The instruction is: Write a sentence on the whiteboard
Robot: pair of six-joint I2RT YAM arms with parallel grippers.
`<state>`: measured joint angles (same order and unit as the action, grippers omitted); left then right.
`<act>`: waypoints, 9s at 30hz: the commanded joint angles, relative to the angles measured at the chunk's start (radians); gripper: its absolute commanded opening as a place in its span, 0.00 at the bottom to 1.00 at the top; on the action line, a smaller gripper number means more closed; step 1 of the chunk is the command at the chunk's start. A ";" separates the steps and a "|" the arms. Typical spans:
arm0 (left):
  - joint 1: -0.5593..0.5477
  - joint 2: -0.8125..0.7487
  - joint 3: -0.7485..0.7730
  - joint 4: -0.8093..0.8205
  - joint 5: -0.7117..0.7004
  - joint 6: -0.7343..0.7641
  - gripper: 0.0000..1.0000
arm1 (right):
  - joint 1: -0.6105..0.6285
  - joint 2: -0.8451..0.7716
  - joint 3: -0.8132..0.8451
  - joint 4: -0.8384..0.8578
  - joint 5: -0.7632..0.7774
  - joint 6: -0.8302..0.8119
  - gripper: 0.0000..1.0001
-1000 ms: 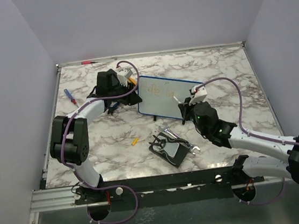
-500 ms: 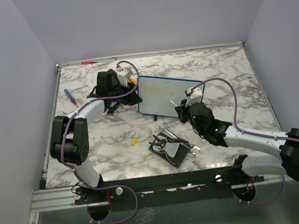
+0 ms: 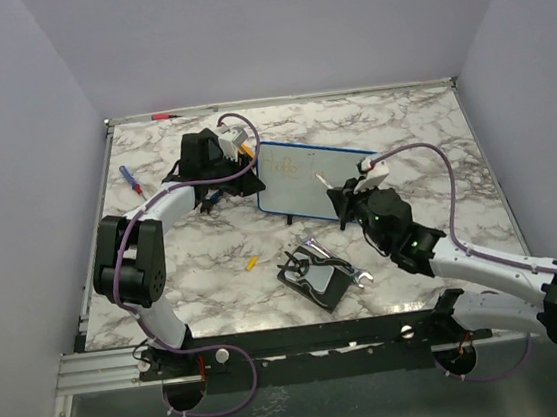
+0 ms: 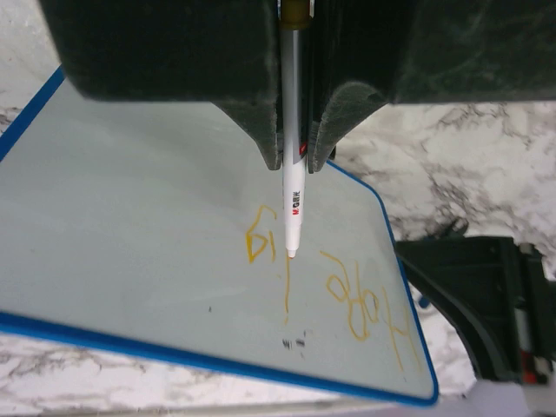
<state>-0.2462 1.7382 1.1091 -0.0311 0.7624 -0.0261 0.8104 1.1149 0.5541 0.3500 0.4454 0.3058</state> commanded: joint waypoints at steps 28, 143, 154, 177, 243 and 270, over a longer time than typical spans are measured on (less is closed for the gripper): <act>-0.014 0.007 0.014 0.007 -0.006 0.006 0.37 | 0.000 -0.034 0.023 0.075 0.165 -0.116 0.00; -0.021 -0.007 0.012 0.004 -0.032 0.008 0.37 | -0.005 -0.115 -0.079 0.001 0.223 0.036 0.00; -0.022 -0.008 0.011 0.004 -0.033 0.008 0.37 | -0.005 -0.165 -0.096 -0.081 0.305 0.089 0.00; -0.027 -0.011 0.009 0.003 -0.038 0.011 0.37 | -0.005 -0.187 -0.080 0.014 0.228 -0.057 0.00; -0.027 -0.017 0.011 0.002 -0.037 0.011 0.37 | -0.005 -0.307 -0.138 -0.109 0.257 0.039 0.00; -0.029 -0.013 0.009 0.002 -0.037 0.012 0.37 | -0.005 -0.197 -0.100 -0.013 0.340 -0.067 0.00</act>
<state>-0.2661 1.7378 1.1091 -0.0319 0.7292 -0.0254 0.8097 0.9047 0.4255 0.2943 0.7624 0.2741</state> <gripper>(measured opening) 0.373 0.100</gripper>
